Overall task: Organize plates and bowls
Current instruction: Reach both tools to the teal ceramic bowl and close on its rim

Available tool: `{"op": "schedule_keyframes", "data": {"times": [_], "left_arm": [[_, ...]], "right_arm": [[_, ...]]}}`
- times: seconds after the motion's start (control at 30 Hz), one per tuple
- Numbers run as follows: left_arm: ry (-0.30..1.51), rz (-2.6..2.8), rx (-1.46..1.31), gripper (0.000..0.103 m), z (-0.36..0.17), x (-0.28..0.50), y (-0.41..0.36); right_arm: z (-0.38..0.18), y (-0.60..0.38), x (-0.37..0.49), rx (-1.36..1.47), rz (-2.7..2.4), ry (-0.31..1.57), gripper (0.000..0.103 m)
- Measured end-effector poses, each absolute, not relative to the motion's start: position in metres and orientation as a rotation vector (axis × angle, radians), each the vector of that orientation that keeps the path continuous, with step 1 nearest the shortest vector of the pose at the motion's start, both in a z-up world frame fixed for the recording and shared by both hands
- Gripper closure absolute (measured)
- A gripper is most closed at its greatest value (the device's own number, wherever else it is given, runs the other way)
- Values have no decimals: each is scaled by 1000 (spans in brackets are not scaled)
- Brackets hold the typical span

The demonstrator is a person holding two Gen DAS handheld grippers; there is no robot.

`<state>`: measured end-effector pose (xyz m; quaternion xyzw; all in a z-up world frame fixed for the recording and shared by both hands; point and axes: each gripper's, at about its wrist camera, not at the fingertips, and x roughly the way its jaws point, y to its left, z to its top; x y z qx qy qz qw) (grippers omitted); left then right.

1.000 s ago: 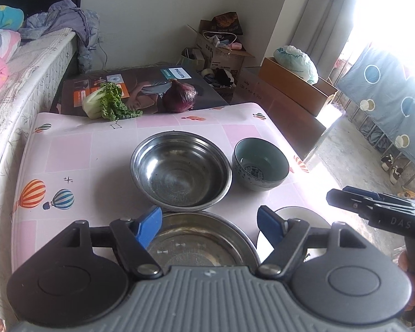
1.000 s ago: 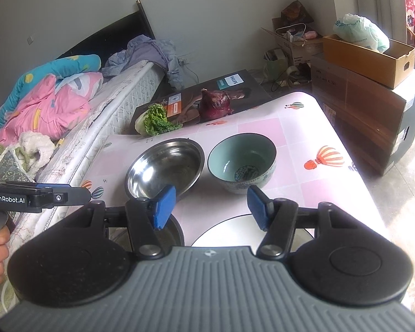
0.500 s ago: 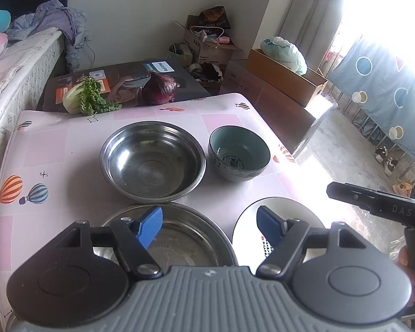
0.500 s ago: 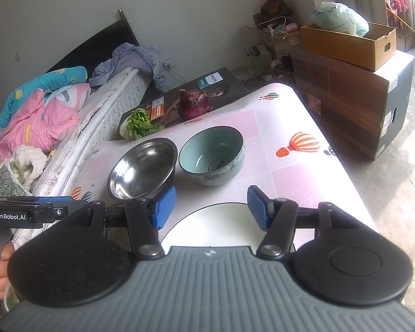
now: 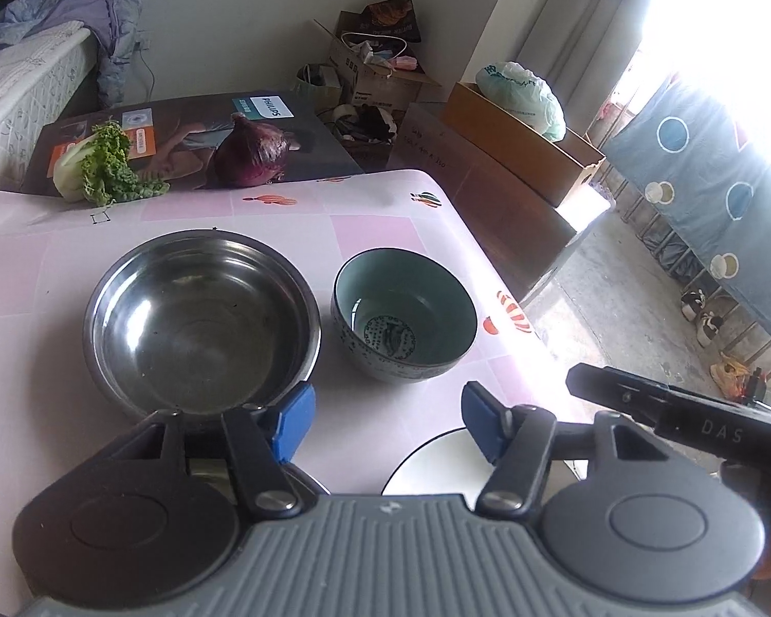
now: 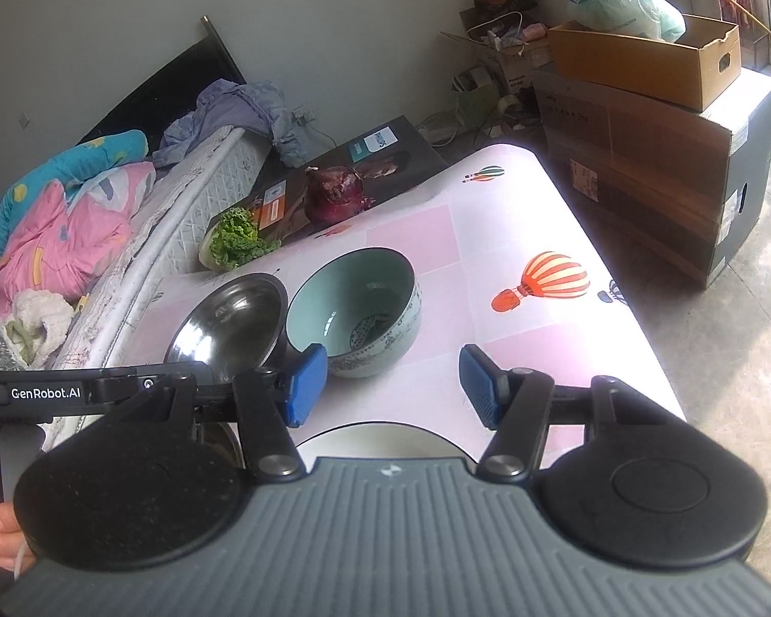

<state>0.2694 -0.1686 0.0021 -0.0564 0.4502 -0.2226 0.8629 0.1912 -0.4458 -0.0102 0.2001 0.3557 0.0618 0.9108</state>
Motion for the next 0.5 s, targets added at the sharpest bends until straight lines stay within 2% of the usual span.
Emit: {"op": "schedule_keyframes", "data": {"times": [0.13,0.2,0.4,0.5], "left_arm": [[992,-460,-124,55,-9,297,-182],[1018,-454,-108,69,-15,309,-189],[1088,-433,-67,81,-30,337,-201],[1110,-421,-54,82,-37,346,-204]], "right_arm": [[-24,-457,225,438,158,762,49],[-30,-462,242,453,178,780,50],[-52,-471,293,485,246,845,60],[-63,-473,314,520,279,874,65]]}}
